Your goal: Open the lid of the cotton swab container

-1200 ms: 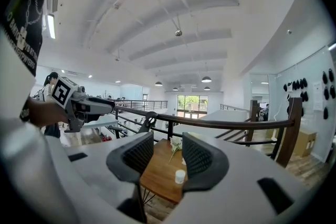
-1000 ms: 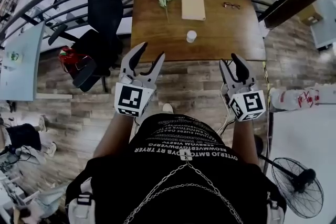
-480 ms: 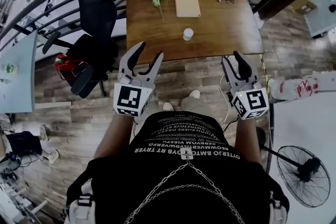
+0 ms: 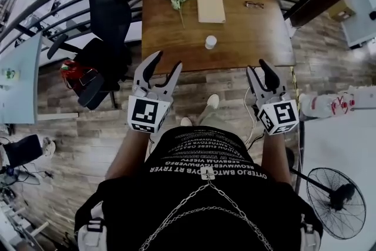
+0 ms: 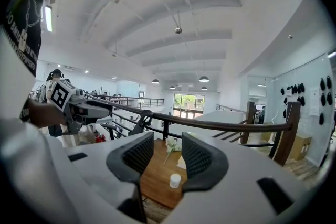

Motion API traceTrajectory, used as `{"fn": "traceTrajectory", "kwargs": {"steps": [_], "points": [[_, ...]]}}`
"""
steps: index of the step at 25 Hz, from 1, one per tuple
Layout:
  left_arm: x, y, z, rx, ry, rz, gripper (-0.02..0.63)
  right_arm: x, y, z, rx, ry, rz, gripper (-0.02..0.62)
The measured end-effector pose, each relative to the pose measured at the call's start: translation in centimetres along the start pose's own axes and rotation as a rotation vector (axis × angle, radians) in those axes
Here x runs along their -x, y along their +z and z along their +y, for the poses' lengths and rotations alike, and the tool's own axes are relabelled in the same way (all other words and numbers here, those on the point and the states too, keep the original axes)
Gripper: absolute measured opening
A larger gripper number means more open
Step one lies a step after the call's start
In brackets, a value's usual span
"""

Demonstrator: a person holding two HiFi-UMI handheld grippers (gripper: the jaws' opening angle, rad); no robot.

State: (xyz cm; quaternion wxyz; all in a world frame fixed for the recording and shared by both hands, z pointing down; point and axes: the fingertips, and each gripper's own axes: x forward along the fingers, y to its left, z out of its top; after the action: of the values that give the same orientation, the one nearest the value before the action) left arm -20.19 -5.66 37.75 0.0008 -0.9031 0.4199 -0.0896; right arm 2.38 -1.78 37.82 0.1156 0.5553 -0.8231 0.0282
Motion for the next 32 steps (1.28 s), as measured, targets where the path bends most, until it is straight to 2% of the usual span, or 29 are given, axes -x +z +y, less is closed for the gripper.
{"fn": "traceTrajectory", "kwargs": {"steps": [14, 23, 32], "points": [[-4.5, -0.7, 0.0, 0.021, -0.014, 0.032, 0.225, -3.6, -1.0, -3.2, -0.028, 0.030, 0.027, 0.161], [-9.3, -1.9, -0.5, 0.034, -0.044, 0.076, 0.227, -6.9, -2.2, -6.1, -0.045, 0.054, 0.050, 0.161], [-14.8, -1.1, -0.8, 0.023, -0.051, 0.083, 0.227, -10.2, -2.7, -10.1, -0.064, 0.090, 0.051, 0.161]]}}
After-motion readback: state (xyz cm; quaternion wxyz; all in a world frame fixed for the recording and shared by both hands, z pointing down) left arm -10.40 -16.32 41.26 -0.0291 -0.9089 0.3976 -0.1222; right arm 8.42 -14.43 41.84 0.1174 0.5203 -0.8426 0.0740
